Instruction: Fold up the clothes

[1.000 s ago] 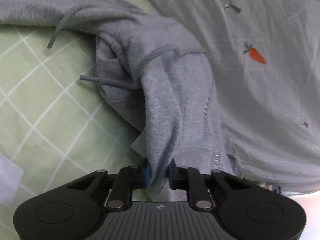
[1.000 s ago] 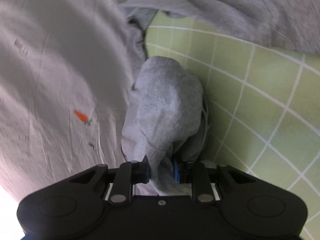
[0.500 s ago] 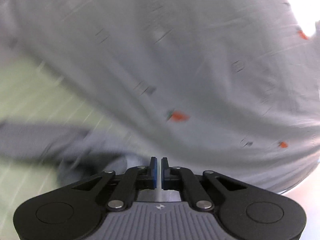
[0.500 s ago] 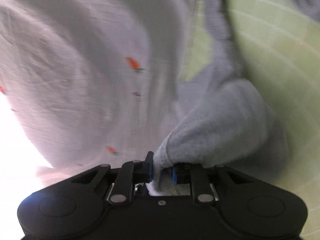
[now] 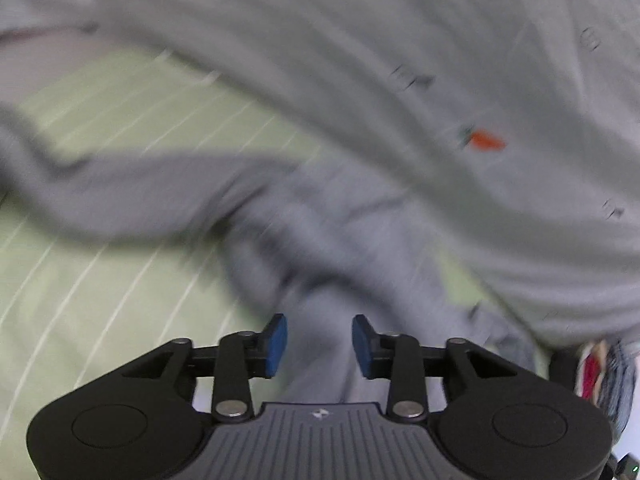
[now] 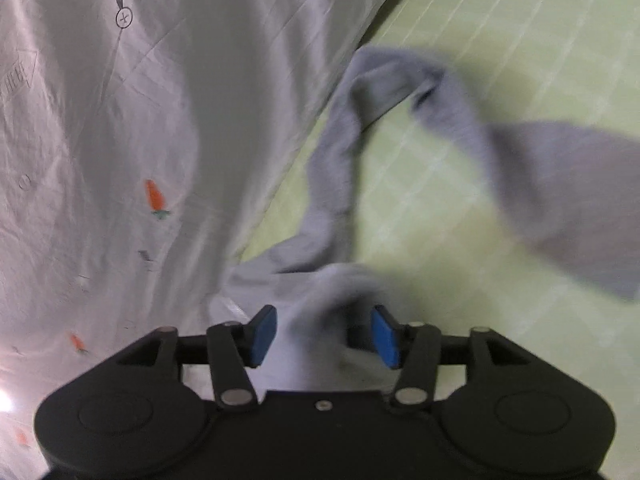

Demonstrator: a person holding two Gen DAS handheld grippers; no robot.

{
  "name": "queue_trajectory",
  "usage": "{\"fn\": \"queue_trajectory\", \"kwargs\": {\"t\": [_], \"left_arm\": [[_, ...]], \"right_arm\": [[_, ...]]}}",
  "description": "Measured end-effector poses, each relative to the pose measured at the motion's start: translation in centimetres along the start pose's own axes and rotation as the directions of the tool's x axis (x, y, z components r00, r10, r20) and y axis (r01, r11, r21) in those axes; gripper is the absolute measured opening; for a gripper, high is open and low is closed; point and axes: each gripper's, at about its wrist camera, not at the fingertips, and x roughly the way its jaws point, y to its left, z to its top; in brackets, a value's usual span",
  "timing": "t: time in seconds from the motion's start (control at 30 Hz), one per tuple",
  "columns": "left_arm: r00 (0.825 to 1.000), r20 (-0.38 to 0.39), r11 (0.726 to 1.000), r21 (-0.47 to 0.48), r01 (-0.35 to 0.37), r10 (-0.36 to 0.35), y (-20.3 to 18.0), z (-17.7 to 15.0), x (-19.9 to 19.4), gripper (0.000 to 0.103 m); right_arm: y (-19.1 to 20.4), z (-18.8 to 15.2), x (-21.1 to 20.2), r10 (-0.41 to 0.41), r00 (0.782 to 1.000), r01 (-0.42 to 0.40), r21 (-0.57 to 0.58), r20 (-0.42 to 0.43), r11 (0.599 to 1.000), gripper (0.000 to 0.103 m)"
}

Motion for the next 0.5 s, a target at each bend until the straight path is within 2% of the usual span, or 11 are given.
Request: {"fn": "queue_trajectory", "kwargs": {"t": [0.1, 0.2, 0.33, 0.4, 0.5], "left_arm": [[0.997, -0.08, 0.999, -0.044, -0.018, 0.014, 2.2, -3.0, 0.1, 0.049], [0.987, -0.16, 0.999, -0.023, -0.039, 0.034, 2.1, -5.0, 1.3, 0.049], [0.978, -0.206, 1.0, 0.03, -0.004, 0.01, 0.7, -6.4, 2.2, 0.057], [0.974, -0.227, 0.998, 0.063, 0.006, 0.008, 0.1, -6.7, 2.6, 0.057], [0.97, -0.239, 0.993, 0.121, -0.014, 0.043, -0.5, -7.0, 3.3, 0.059]], "right_arm": [[-1.0, -0.6, -0.7, -0.061, 0.998, 0.062, -0.088, 0.017, 0.994, 0.072], [-0.8, -1.4, -0.5, -0.096, 0.995, 0.098, -0.134, 0.023, 0.986, 0.072], [0.9, -1.1, -1.0, -0.049, 0.993, 0.065, -0.154, 0.105, 0.986, 0.068], [0.8, -0.3, -1.7, -0.039, 0.989, 0.058, -0.134, 0.139, 0.989, 0.068], [0.3, -0.3, -1.7, -0.149, 0.978, 0.174, -0.182, 0.143, 0.968, 0.067]]}}
